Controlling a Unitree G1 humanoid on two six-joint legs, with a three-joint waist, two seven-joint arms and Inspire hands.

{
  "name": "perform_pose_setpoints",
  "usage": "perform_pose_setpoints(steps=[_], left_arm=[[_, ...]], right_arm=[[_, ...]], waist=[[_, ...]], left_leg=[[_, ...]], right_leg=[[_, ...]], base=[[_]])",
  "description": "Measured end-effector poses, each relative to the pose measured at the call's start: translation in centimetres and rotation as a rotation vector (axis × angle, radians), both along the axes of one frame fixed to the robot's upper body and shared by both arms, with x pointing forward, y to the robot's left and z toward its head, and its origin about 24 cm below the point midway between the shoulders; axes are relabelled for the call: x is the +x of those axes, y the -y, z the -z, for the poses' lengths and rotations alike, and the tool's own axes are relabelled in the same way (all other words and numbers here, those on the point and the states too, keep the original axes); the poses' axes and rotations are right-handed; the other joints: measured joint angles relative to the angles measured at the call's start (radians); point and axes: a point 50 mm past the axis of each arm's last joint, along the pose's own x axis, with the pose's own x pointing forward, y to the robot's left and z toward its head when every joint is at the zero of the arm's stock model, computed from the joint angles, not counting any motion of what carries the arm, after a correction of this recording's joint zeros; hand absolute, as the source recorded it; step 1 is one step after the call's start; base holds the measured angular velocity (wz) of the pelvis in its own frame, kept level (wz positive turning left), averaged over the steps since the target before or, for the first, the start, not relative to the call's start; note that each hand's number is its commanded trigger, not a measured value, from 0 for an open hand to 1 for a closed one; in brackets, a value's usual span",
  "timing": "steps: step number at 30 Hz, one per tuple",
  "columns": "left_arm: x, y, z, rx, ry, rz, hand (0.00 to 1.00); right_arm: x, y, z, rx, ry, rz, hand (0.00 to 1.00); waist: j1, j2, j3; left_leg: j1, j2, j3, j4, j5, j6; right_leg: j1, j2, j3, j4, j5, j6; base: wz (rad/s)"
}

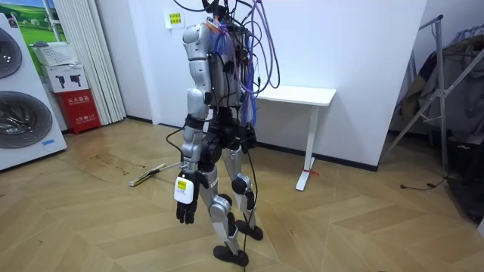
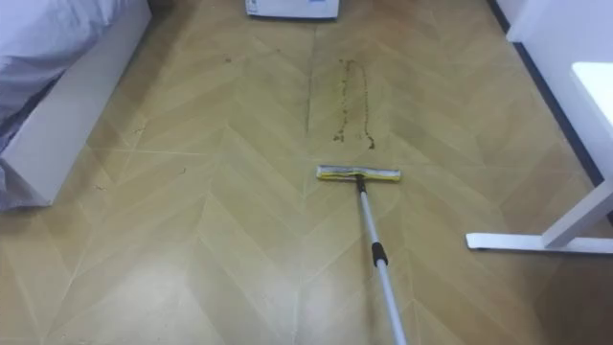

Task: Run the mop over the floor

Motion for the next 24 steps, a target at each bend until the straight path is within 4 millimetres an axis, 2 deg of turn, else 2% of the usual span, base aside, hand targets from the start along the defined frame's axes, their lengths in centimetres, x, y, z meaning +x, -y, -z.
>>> perform_pose_setpoints(steps=[7,13,16,17,20,22,24], left_arm=[[-0.2,0.0,0.0,0.000,-0.004,-0.001,0.00],[-0.2,0.0,0.0,-0.007,-0.007,-0.002,0.00],[-0.2,0.0,0.0,-0.007,-0.006,-0.001,0.00],[-0.3,0.0,0.0,-0.007,-0.008,-0.002,0.00],[-0.1,0.1,0.0,-0.012,-0.016,0.001,0.00],[0.2,0.1,0.1,-0.019,-0.015,0.002,0.00],[0.3,0.1,0.1,-0.021,-0.013,0.000,0.00]], right_arm=[[0.0,0.0,0.0,-0.001,0.000,0.003,1.00],[0.1,0.2,-0.1,-0.005,0.003,0.015,1.00],[0.3,0.2,0.0,0.000,0.012,0.039,1.00],[0.3,0.2,0.0,0.002,0.008,0.050,1.00],[0.8,0.1,0.0,0.009,0.015,0.068,1.00],[1.0,0.0,0.0,0.014,0.019,0.084,1.00],[0.7,-0.1,0.0,0.018,0.008,0.107,1.00]], waist=[[0.001,0.009,-0.0039],[0.003,0.014,-0.0028],[0.003,0.013,-0.0060],[0.003,0.012,-0.0101],[0.003,0.009,-0.0109],[0.003,0.008,-0.0096],[0.000,0.006,-0.0035]], left_leg=[[0.002,0.000,0.000,0.001,0.000,0.000],[-0.011,0.001,0.000,0.002,0.000,0.000],[-0.030,0.001,0.000,0.007,0.000,0.001],[-0.039,0.001,0.000,0.010,0.000,0.001],[-0.076,0.002,0.000,0.041,0.000,0.001],[-0.090,0.003,-0.002,0.046,0.000,0.001],[-0.110,-0.002,-0.005,0.068,0.000,0.002]], right_leg=[[0.000,0.000,0.001,0.005,0.000,0.000],[-0.014,-0.002,0.006,0.016,0.000,0.000],[-0.031,-0.006,0.006,0.018,0.000,0.000],[-0.041,-0.005,0.006,0.021,0.000,0.000],[-0.080,-0.008,0.002,0.056,0.000,0.000],[-0.097,-0.011,-0.003,0.079,-0.001,0.000],[-0.118,-0.018,-0.016,0.116,-0.018,-0.002]], base=[[0.00],[0.00],[0.00],[0.00],[0.01],[0.06],[0.11]])
